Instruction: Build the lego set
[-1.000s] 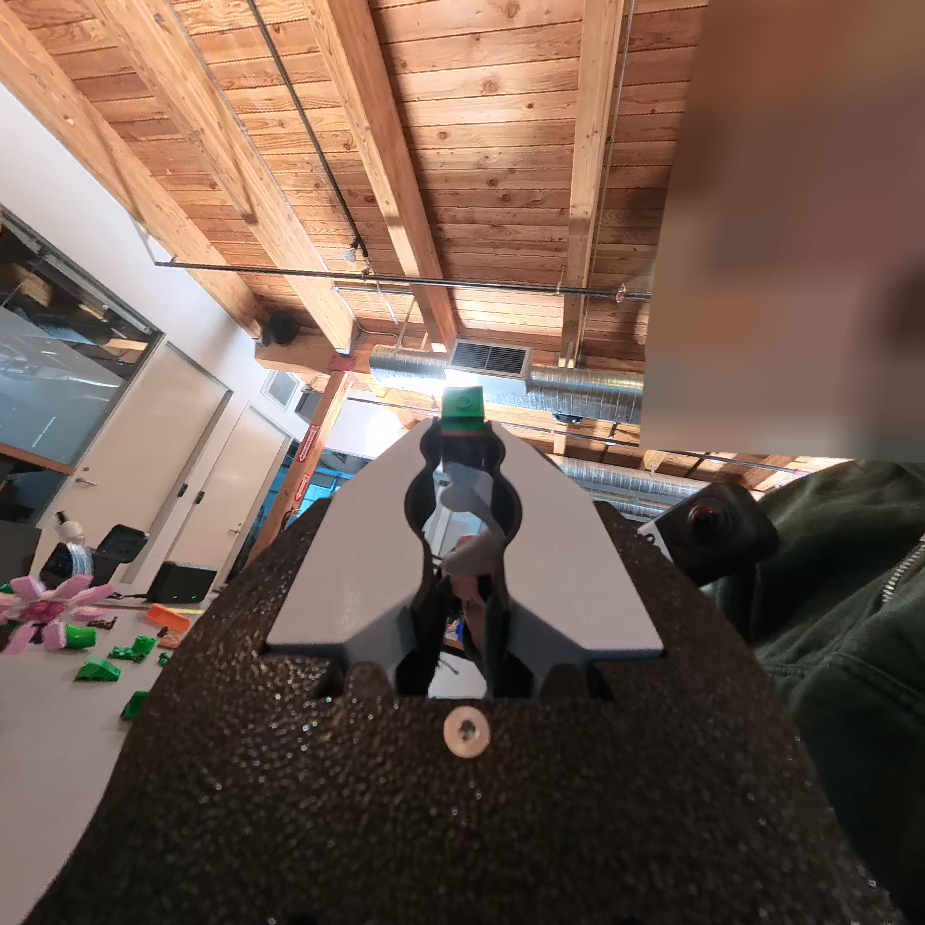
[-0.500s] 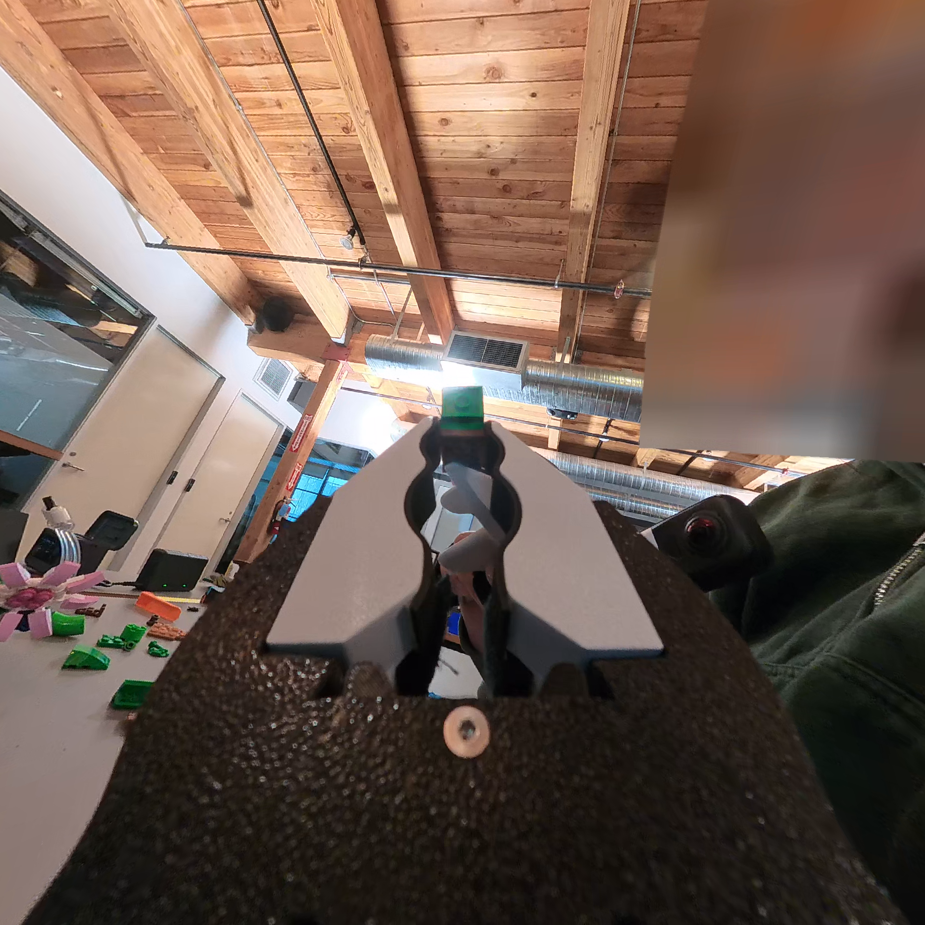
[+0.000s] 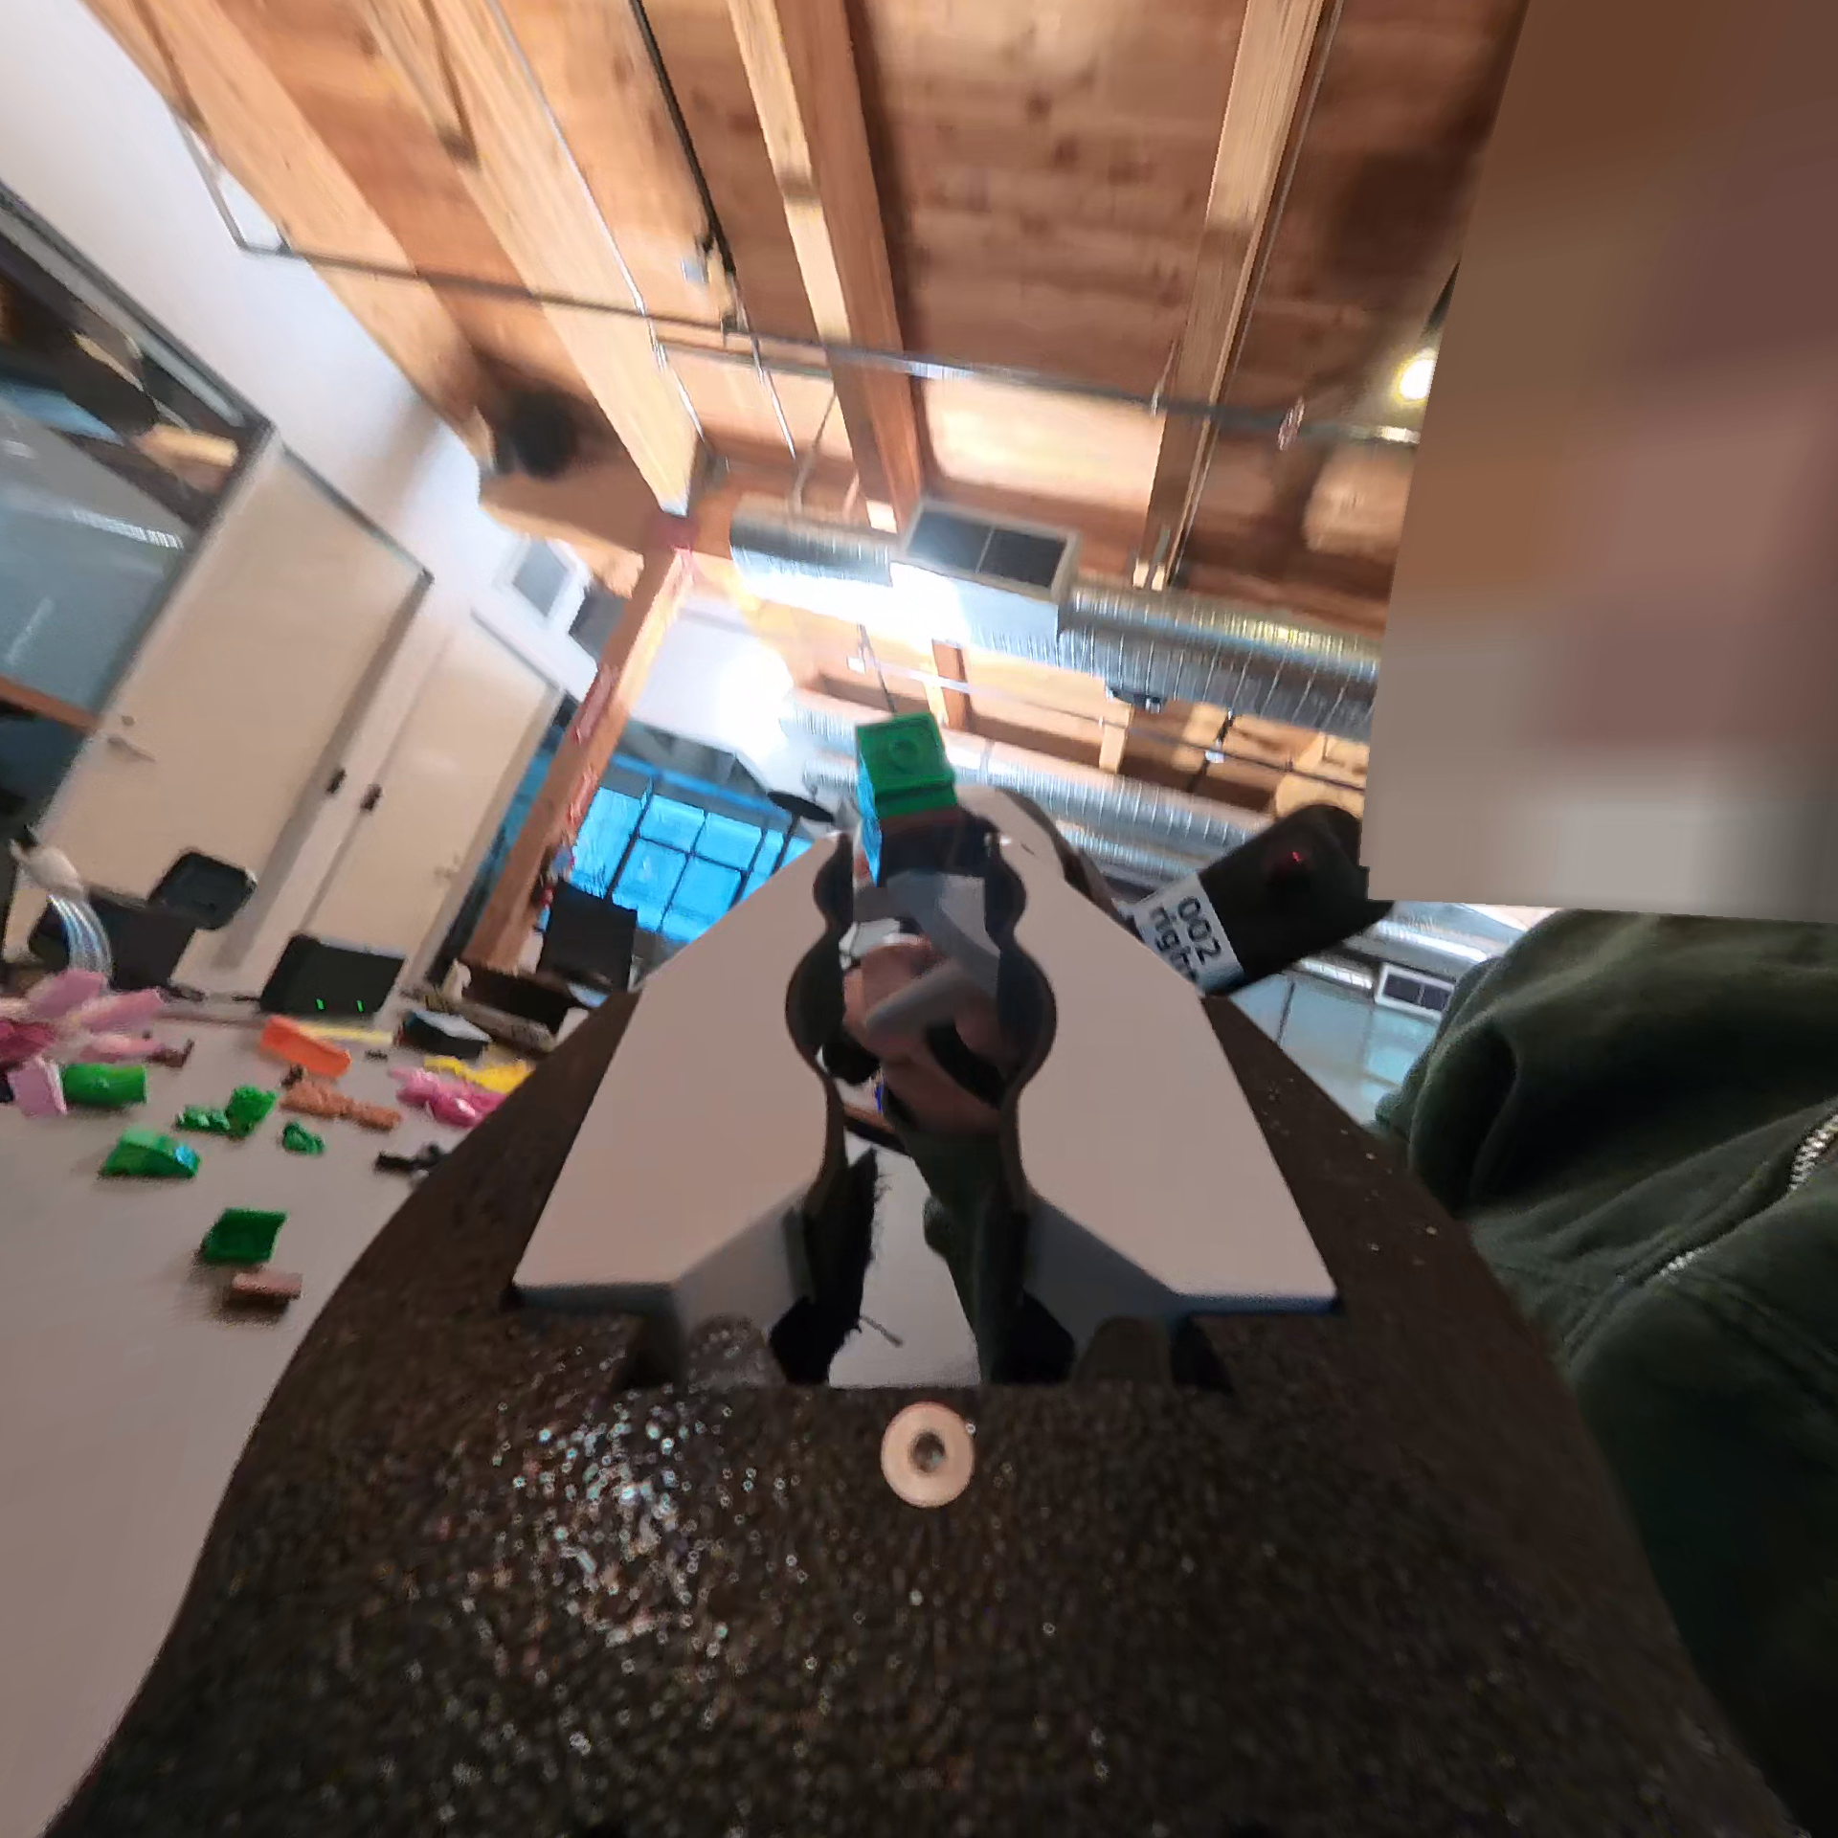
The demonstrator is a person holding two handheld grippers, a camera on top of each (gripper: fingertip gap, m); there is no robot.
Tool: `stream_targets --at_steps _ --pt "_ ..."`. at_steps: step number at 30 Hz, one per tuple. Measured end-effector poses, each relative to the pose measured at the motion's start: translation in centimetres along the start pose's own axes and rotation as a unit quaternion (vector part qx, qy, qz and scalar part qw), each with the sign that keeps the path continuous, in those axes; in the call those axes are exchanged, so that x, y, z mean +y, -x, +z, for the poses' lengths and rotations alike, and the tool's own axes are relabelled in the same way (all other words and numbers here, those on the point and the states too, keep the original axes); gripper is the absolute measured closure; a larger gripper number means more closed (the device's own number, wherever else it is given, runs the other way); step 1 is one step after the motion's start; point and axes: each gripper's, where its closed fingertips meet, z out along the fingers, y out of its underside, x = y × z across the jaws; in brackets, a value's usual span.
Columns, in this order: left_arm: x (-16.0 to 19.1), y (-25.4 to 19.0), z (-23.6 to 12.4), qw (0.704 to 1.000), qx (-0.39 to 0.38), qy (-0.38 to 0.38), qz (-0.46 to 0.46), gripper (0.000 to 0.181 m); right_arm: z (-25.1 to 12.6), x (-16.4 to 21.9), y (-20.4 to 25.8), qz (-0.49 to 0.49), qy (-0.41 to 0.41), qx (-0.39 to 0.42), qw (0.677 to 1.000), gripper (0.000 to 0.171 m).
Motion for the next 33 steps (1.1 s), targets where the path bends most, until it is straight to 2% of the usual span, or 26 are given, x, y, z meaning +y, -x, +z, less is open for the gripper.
stream_targets --at_steps 7,13,18,21,24,33 --pt "0.3 0.3 0.1 1.0 -0.001 0.007 -0.03 0.145 -0.9 0.8 0.8 -0.075 0.022 -0.018 0.997 0.157" --pt "0.6 0.3 0.3 0.999 0.001 0.018 -0.03 0.161 -0.7 1.1 1.4 -0.091 0.033 -0.021 0.995 0.157" --pt "0.8 0.6 0.5 0.999 -0.002 0.027 -0.045 0.161 -0.8 1.3 1.0 -0.088 0.037 -0.015 0.995 0.157" --pt "0.9 0.9 0.5 0.999 -0.012 0.035 -0.036 0.168 -0.7 1.2 1.0 -0.079 0.035 -0.014 0.996 0.157" --pt "0.9 1.5 0.5 0.998 -0.032 0.045 -0.024 0.168 -0.5 0.6 0.7 -0.078 0.021 0.012 0.997 0.144" --pt "0.9 1.6 0.8 0.997 -0.029 0.05 -0.042 0.168 0.0 1.0 1.3 -0.12 0.043 0.009 0.992 0.155"
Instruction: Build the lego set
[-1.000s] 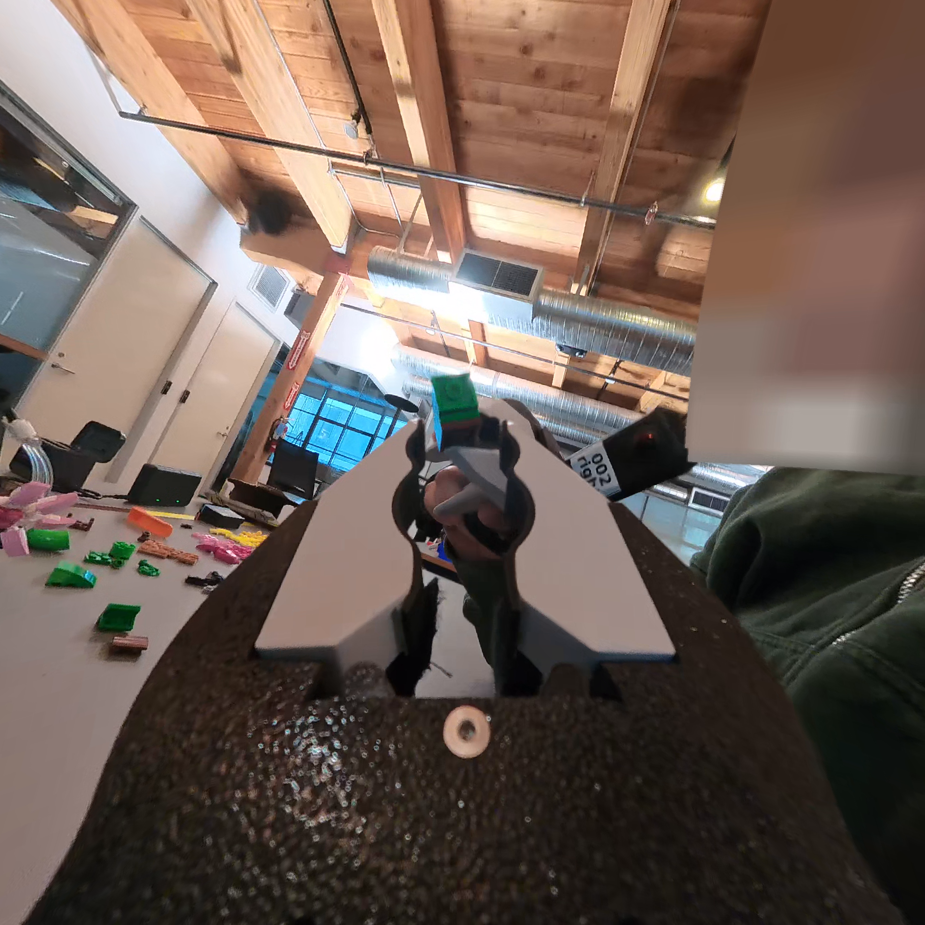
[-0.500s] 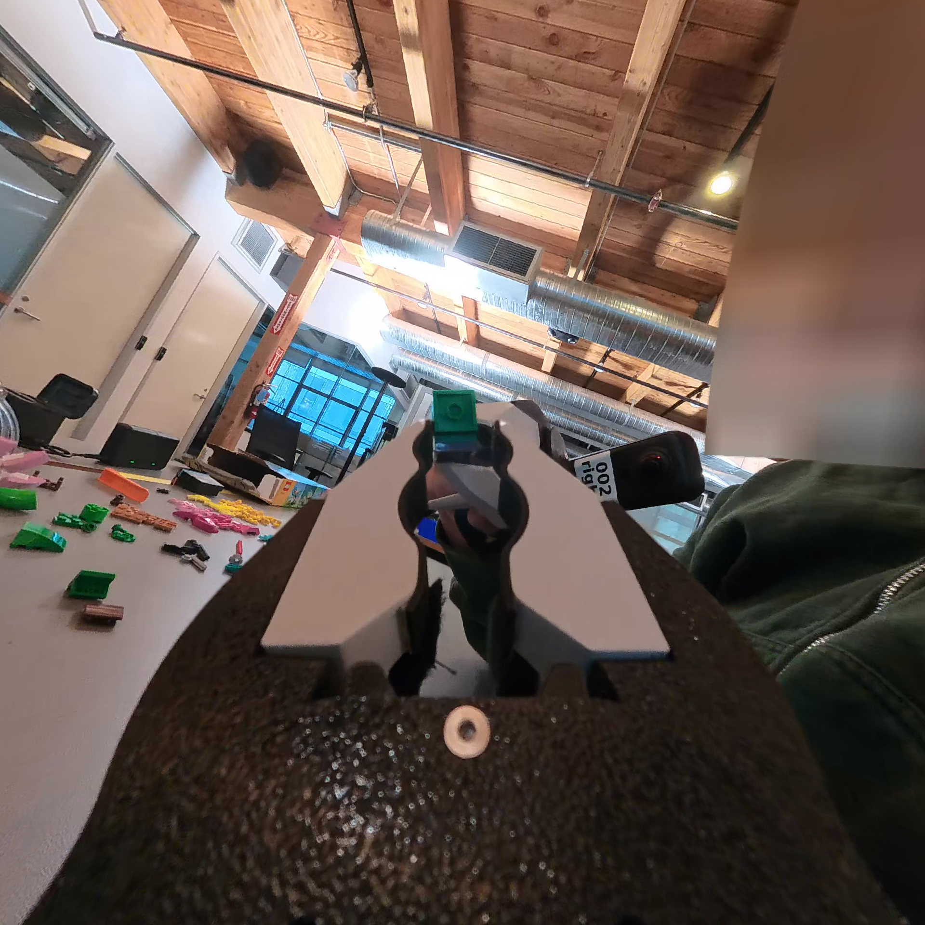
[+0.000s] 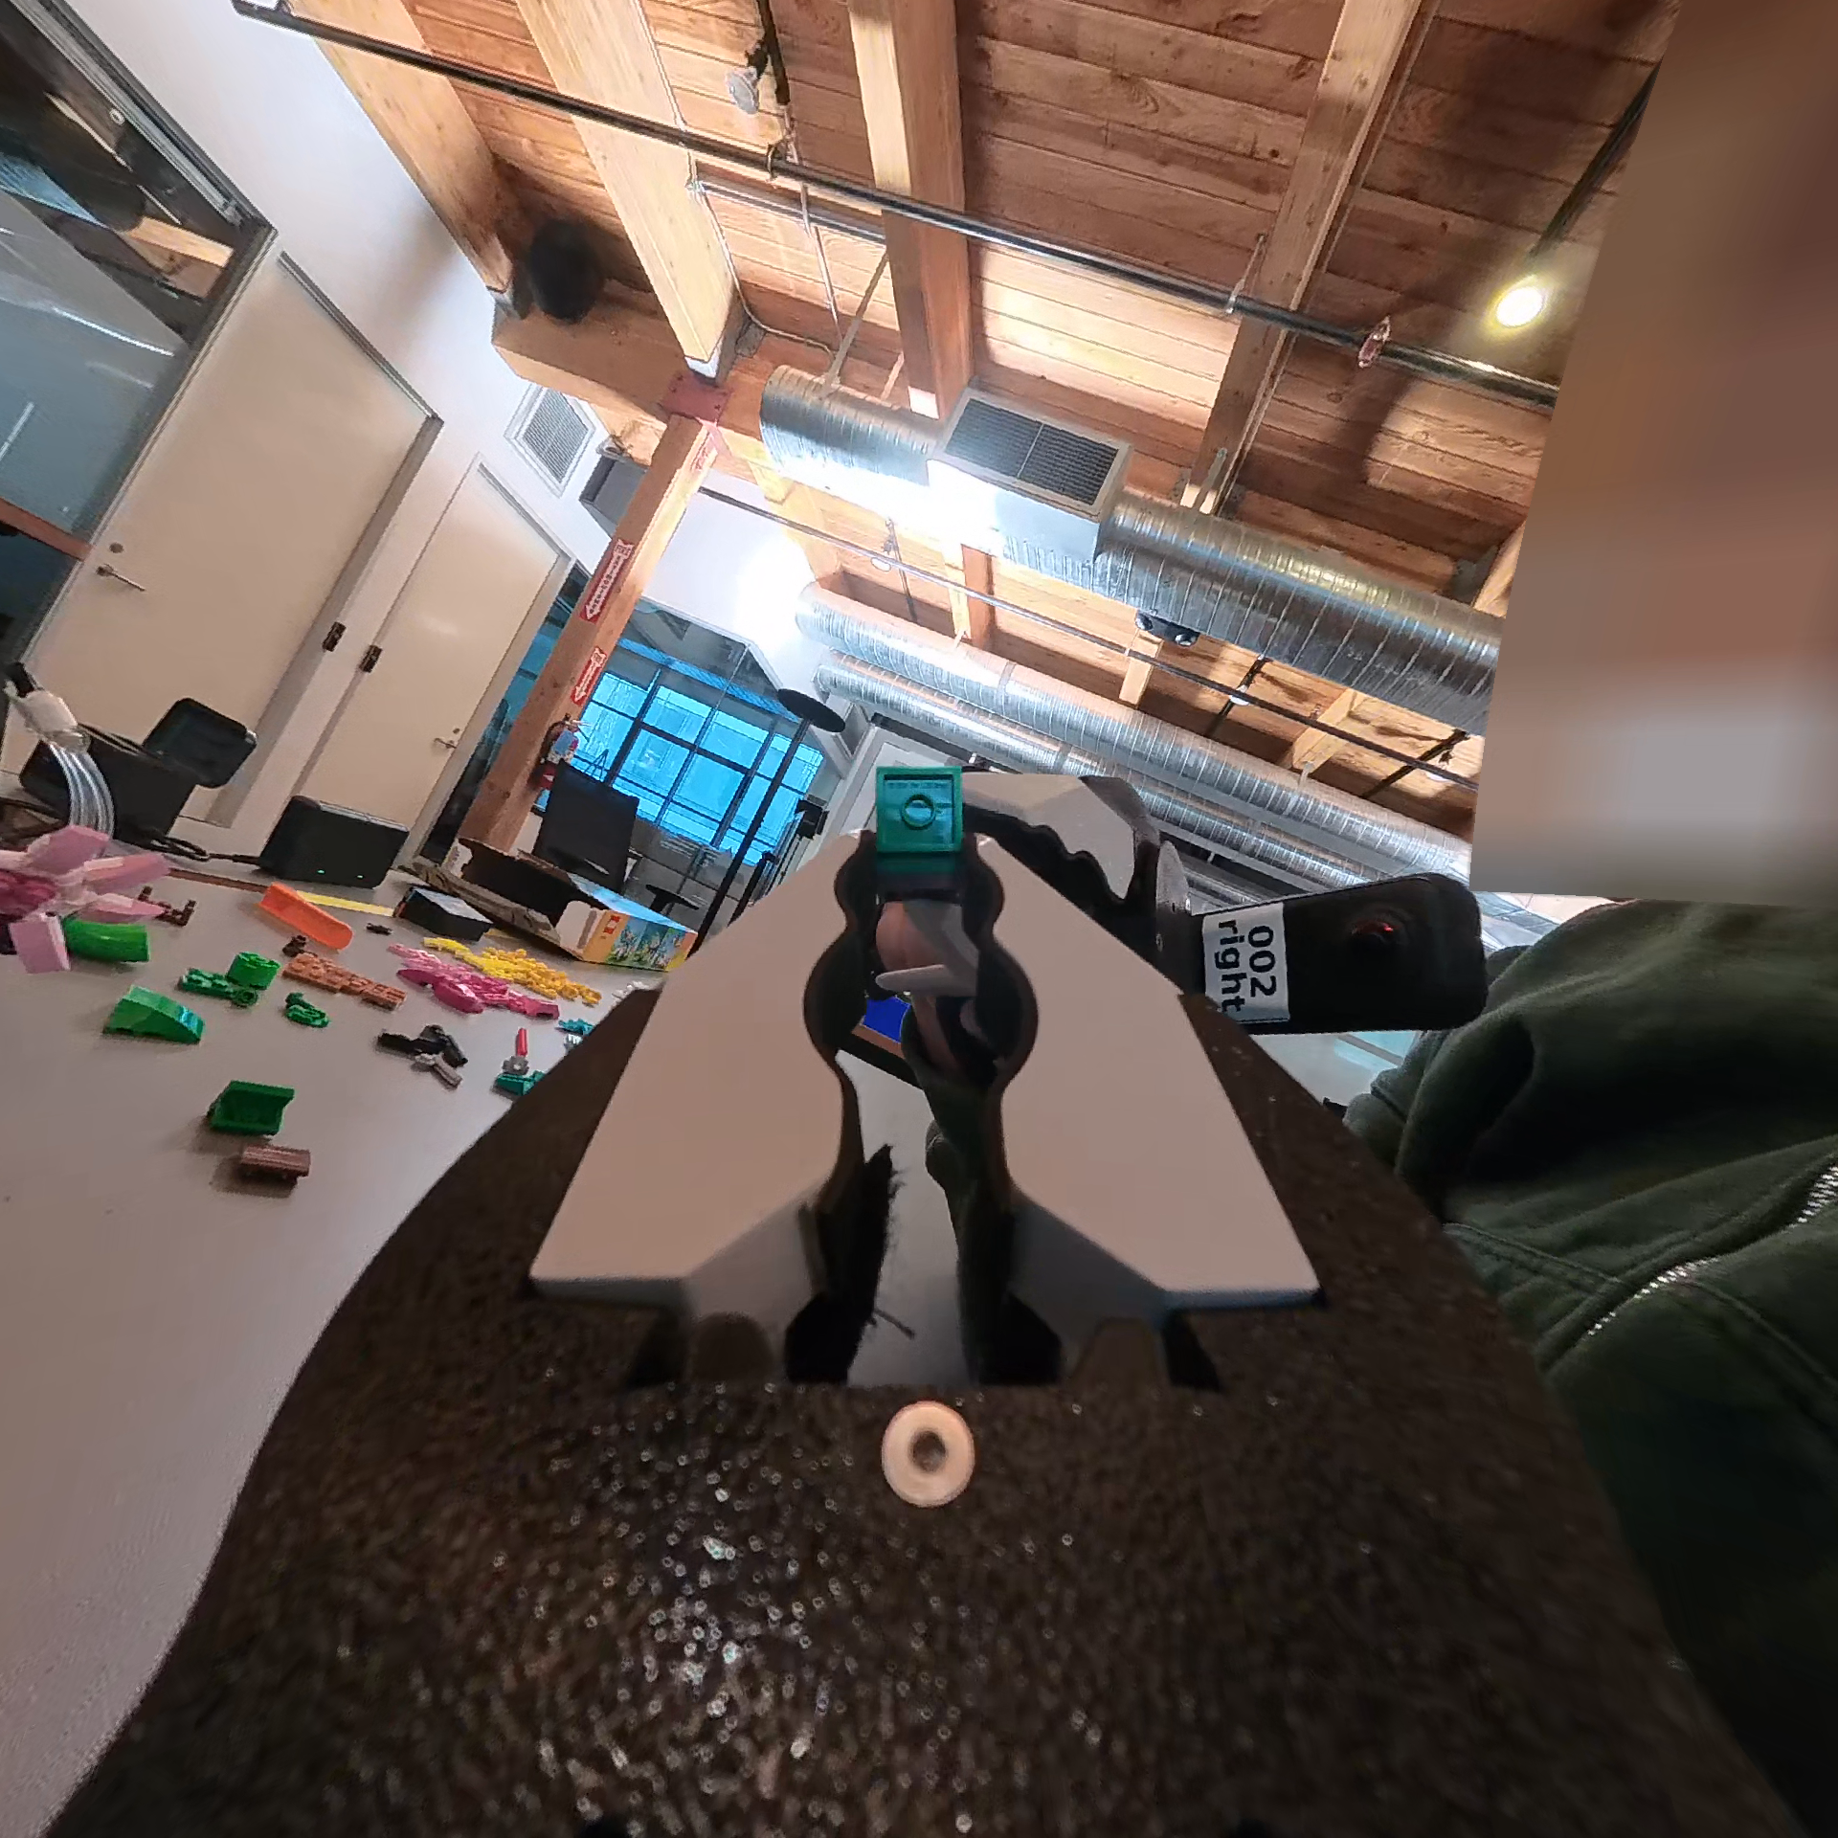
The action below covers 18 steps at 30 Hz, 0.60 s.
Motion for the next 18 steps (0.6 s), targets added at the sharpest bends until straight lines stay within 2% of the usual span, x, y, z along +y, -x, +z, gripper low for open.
stream_targets --at_steps 13,18 --pt "0.28 0.18 0.11 1.0 -0.007 0.005 -0.002 0.168 -0.01 0.18 0.1 0.011 0.003 -0.008 1.0 0.155" --pt "0.24 0.2 0.18 1.0 -0.008 0.006 0.0 0.168 -0.29 0.5 -0.33 0.036 0.0 -0.001 0.999 0.141"
